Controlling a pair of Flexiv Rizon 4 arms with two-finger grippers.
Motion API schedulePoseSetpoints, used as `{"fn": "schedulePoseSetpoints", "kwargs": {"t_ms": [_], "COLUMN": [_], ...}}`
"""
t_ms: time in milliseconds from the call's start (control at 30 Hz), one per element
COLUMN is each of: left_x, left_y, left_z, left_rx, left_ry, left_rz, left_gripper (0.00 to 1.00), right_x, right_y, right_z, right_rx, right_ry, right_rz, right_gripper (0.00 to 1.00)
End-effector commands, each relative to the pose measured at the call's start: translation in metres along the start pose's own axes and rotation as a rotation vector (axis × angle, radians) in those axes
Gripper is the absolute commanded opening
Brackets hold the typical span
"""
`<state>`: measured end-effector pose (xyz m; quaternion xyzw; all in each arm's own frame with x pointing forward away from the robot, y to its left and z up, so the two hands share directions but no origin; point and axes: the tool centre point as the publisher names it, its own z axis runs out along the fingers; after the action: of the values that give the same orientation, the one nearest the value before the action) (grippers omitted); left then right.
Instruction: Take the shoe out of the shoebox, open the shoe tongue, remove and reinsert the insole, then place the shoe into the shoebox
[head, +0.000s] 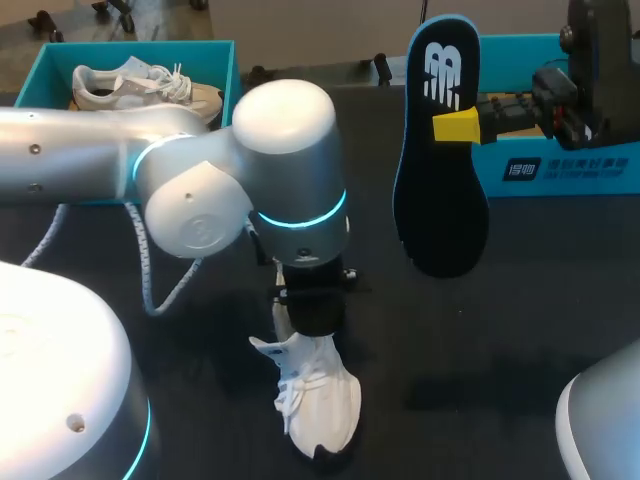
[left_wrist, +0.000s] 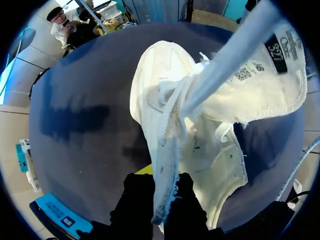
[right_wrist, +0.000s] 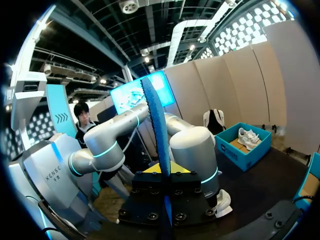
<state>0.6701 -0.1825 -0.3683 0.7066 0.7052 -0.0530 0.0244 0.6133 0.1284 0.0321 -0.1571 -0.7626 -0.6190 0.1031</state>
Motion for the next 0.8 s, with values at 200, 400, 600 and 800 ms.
{"fn": "schedulePoseSetpoints", "kwargs": {"t_ms": [200,400,600,800], "left_x": [-0.014,-0.017,-0.02,-0.022], "left_y": [0.004,0.003,0.001,0.003], "left_z": [0.016,0.019,0.02,0.022], "left_rx": [-0.006,-0.011,-0.012,-0.013], "left_ry": [0.001,-0.006,-0.012,-0.01], "left_rz": [0.043,0.072,0.103,0.103], "left_gripper": [0.0,0.0,0.0,0.31], "right_x": [-0.002,-0.002,-0.002,-0.002], "right_y": [0.001,0.001,0.001,0.001], "right_z": [0.003,0.003,0.003,0.003], "right_rx": [0.004,0.004,0.004,0.004], "right_ry": [0.001,0.001,0.001,0.001], "right_rz": [0.002,0.002,0.002,0.002], "right_gripper": [0.0,0.0,0.0,0.0]}}
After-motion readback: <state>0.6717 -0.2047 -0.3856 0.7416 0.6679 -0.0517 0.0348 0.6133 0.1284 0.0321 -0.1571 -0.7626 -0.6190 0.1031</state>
